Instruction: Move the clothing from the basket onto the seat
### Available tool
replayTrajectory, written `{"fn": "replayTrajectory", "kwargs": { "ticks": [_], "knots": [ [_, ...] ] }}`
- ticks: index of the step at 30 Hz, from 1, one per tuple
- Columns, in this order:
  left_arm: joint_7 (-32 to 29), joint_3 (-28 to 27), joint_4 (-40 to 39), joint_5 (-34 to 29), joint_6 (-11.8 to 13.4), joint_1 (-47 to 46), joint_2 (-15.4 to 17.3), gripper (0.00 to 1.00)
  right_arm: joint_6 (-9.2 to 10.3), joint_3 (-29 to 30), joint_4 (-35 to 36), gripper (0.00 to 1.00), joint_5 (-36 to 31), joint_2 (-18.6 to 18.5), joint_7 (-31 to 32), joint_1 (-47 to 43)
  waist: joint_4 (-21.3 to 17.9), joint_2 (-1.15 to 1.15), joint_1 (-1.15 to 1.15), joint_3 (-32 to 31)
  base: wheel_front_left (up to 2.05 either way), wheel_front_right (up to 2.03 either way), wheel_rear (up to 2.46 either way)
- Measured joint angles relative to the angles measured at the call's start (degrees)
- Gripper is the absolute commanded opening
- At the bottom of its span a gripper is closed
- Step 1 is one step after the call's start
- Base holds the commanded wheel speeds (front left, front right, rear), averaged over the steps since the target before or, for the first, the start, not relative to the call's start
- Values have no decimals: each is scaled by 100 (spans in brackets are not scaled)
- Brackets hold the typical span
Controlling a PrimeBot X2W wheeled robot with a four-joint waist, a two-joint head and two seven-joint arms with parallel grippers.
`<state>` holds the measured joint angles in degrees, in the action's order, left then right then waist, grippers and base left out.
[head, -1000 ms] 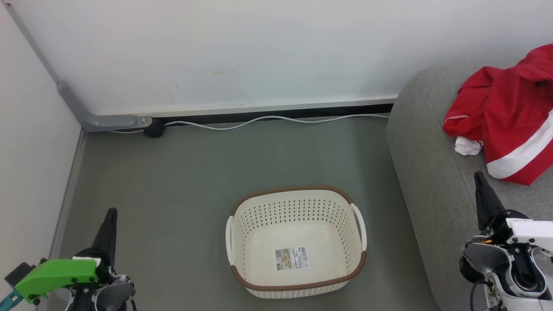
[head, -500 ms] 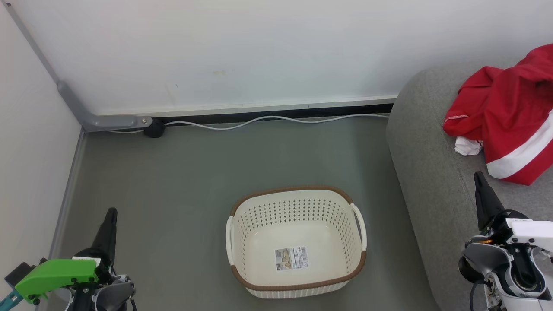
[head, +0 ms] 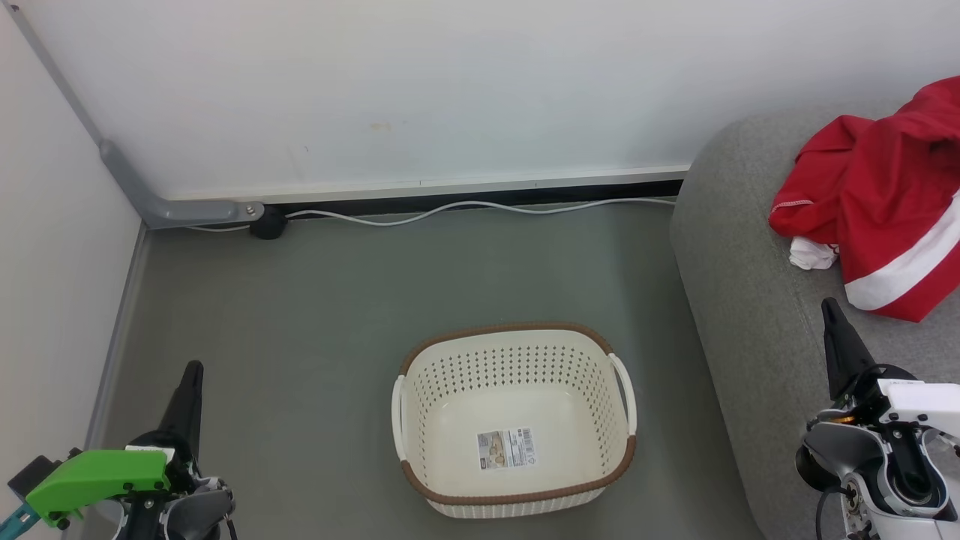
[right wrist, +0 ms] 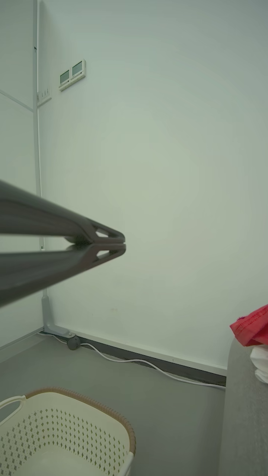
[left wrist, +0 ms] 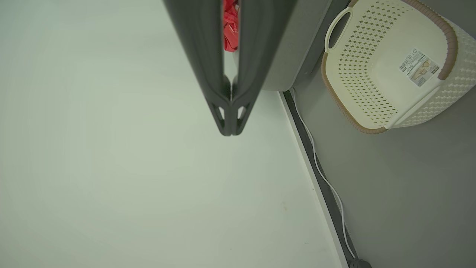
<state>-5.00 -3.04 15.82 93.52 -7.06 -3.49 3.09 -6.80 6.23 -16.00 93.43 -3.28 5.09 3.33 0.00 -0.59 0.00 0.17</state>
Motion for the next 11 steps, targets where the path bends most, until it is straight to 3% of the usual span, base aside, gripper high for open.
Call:
{"fn": "replayTrajectory", "kwargs": {
  "ticks": [11],
  "knots": [
    [0,-3,-1,-1,0,0,-1,0,0,4,1,0,0,1,0,0,0,0,0,0,0,0,0]
  ]
}}
